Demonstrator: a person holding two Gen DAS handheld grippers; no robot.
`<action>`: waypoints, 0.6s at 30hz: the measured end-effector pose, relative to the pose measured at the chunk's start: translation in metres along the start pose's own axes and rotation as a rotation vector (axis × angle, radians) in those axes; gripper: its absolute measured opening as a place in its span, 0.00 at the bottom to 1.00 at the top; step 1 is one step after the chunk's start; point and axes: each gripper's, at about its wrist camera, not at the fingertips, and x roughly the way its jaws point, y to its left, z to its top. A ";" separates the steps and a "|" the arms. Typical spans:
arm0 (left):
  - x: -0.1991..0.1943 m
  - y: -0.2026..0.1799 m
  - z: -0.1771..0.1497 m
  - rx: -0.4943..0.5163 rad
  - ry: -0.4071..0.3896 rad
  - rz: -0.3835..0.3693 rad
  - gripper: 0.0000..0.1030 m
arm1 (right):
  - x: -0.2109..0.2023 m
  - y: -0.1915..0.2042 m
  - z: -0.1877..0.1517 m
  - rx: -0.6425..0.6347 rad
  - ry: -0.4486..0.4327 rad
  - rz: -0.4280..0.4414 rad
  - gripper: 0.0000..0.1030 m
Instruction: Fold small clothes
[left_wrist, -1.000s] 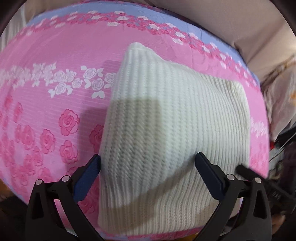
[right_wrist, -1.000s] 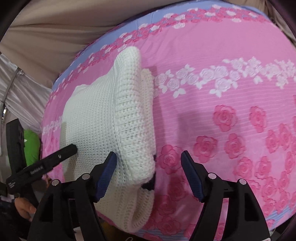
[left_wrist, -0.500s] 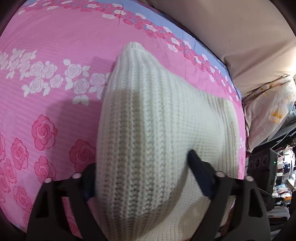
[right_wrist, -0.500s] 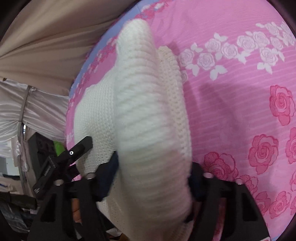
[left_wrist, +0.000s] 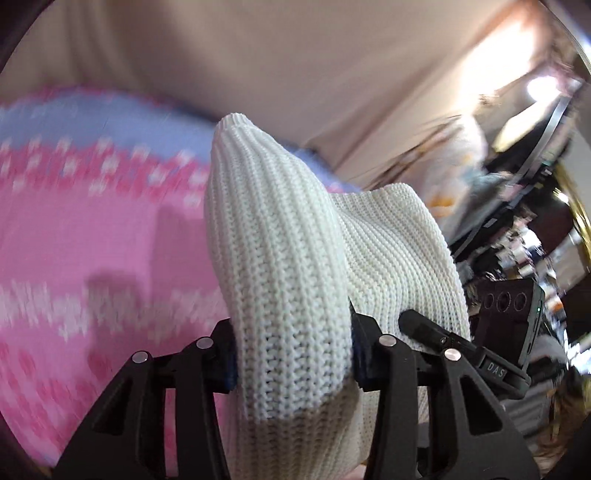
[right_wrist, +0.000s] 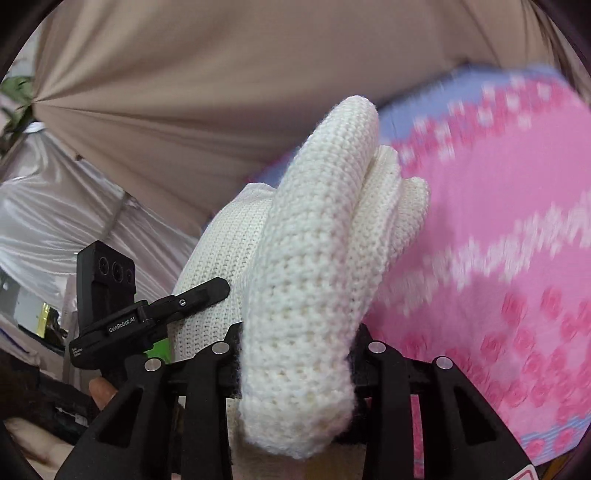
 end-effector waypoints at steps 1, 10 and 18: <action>-0.018 -0.012 0.015 0.041 -0.030 -0.024 0.42 | -0.017 0.019 0.011 -0.039 -0.056 0.004 0.32; -0.168 -0.044 0.110 0.299 -0.291 -0.097 0.46 | -0.081 0.180 0.082 -0.304 -0.402 0.049 0.33; -0.130 0.078 0.129 0.231 -0.234 0.001 0.62 | 0.016 0.203 0.107 -0.258 -0.390 0.017 0.41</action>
